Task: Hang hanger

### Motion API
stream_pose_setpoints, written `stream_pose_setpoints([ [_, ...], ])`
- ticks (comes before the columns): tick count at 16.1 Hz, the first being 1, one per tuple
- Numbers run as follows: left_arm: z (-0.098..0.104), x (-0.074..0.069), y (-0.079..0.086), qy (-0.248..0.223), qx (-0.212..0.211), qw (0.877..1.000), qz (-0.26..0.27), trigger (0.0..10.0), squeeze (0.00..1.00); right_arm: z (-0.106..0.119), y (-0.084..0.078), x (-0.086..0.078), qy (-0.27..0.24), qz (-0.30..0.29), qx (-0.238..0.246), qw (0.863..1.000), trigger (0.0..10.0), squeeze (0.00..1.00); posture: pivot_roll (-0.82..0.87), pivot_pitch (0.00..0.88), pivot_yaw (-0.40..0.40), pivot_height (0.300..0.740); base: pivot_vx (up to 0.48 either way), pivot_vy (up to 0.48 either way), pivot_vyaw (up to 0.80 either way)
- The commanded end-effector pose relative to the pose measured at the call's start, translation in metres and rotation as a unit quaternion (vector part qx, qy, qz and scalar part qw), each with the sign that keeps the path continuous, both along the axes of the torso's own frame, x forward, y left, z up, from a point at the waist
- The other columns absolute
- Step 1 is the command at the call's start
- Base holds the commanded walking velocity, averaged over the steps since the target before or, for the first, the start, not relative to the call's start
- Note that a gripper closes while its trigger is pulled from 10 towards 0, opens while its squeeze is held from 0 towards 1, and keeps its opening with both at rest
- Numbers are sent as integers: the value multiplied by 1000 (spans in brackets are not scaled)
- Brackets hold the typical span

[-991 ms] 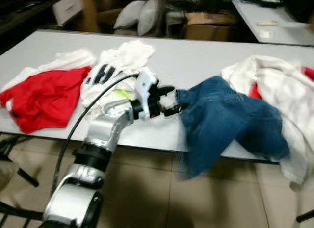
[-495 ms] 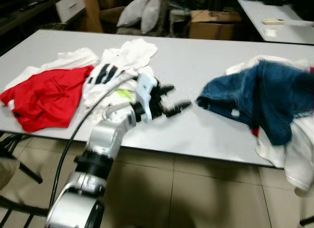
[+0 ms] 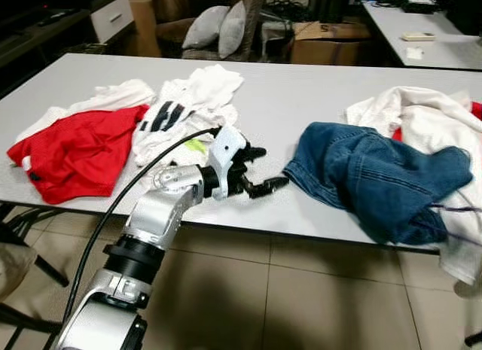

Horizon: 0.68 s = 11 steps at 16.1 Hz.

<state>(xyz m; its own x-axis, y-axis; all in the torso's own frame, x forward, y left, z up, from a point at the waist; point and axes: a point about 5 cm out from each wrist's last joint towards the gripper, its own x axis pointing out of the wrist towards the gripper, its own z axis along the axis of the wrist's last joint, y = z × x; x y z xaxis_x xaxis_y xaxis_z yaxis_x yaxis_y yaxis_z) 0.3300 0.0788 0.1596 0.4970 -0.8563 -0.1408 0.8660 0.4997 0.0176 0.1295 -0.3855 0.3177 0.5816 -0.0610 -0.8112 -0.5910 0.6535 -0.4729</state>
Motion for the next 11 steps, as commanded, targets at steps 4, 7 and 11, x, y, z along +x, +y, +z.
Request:
stream_pose_setpoints([
  [4, 11, 9, 9, -32, -22, 997, 72, 10000, 0, 42, -15, 32, -191, -18, -76, 978, 10000, 0, -222, 0, 27, 740, 0, 0, 0],
  [7, 15, 7, 19, -30, -46, 994, 95, 10000, 0, 48, -16, 39, -226, -5, -84, 971, 10000, 0, -222, 0, 27, 740, 0, 0, 0],
  [11, 26, 9, 34, -16, -122, 981, 149, 10000, 0, 72, -7, 54, -351, 5, -26, 936, 10000, 0, -184, 0, 23, 740, 0, 0, 0],
])
